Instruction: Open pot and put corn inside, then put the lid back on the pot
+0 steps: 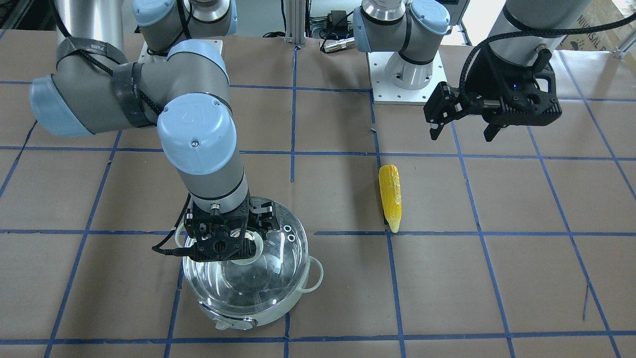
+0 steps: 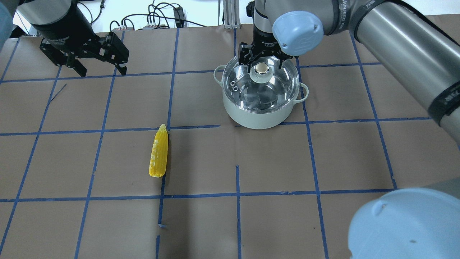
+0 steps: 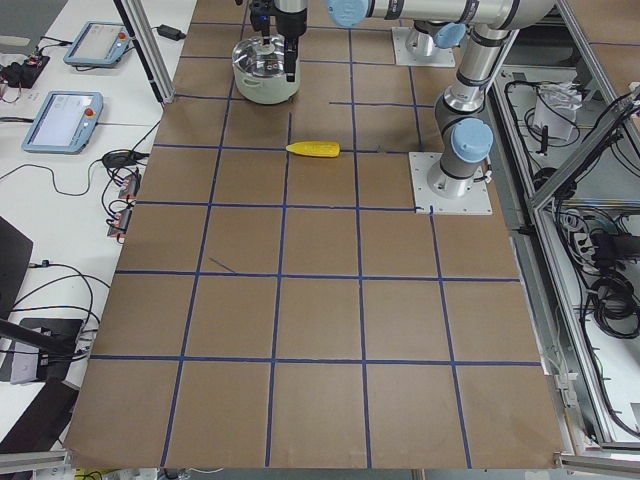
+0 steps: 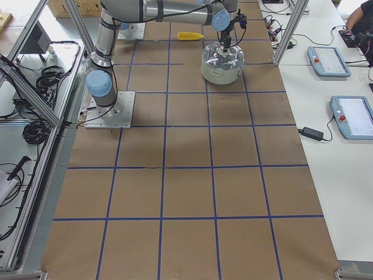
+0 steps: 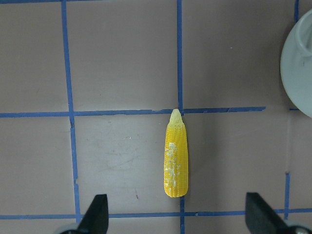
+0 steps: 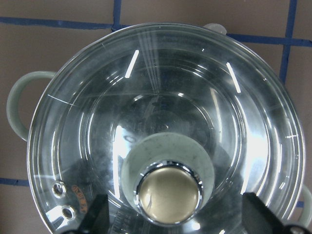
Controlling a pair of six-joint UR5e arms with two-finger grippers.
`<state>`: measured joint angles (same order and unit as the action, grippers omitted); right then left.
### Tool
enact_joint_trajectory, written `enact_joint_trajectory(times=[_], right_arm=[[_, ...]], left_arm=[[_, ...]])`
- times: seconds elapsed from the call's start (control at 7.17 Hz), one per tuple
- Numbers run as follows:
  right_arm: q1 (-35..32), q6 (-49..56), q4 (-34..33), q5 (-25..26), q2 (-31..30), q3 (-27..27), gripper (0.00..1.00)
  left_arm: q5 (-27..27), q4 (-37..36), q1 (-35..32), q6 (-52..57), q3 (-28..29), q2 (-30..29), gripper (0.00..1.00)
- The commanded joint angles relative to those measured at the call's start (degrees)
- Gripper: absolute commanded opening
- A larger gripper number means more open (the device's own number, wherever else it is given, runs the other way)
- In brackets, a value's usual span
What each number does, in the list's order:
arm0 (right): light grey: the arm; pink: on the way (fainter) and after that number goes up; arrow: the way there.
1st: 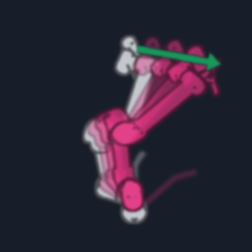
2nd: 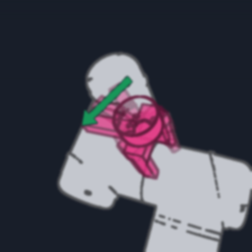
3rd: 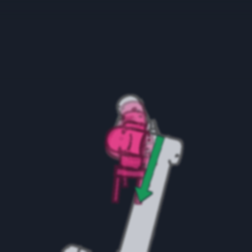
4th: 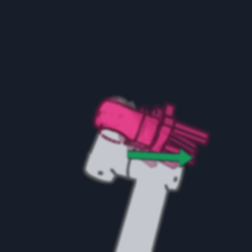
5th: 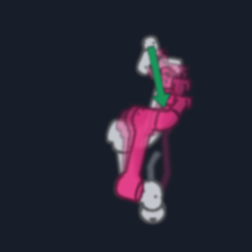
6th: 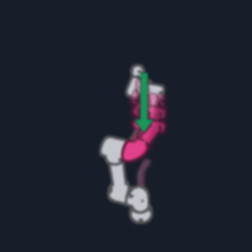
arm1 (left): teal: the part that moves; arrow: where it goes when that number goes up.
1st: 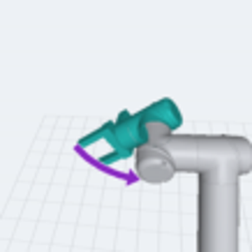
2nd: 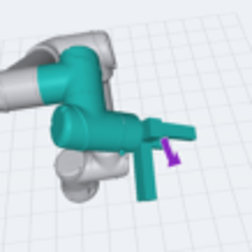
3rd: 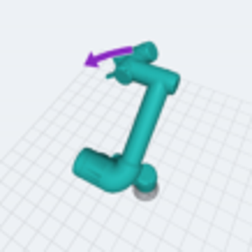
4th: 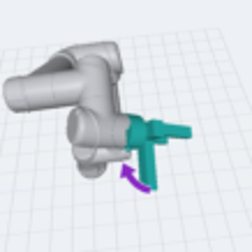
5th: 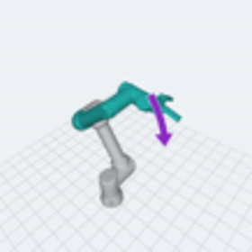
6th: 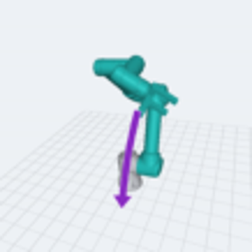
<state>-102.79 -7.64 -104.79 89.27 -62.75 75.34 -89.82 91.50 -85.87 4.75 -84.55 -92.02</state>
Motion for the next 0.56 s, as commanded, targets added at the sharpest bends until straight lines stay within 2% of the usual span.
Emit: enact_joint_trajectory(times=[0.0, 0.42], right_arm=[[0.0, 0.1, -0.7, -0.2, 1.1, -0.2, 0.95], [0.2, 0.3, -0.7, -0.2, 1.2, -0.3, 0.91]], left_arm=[[0.0, 0.0, 0.0, 0.0, 0.0, 0.0, 1.00], [0.1, 0.0, 0.0, 0.0, 0.0, 0.0, 1.00]])
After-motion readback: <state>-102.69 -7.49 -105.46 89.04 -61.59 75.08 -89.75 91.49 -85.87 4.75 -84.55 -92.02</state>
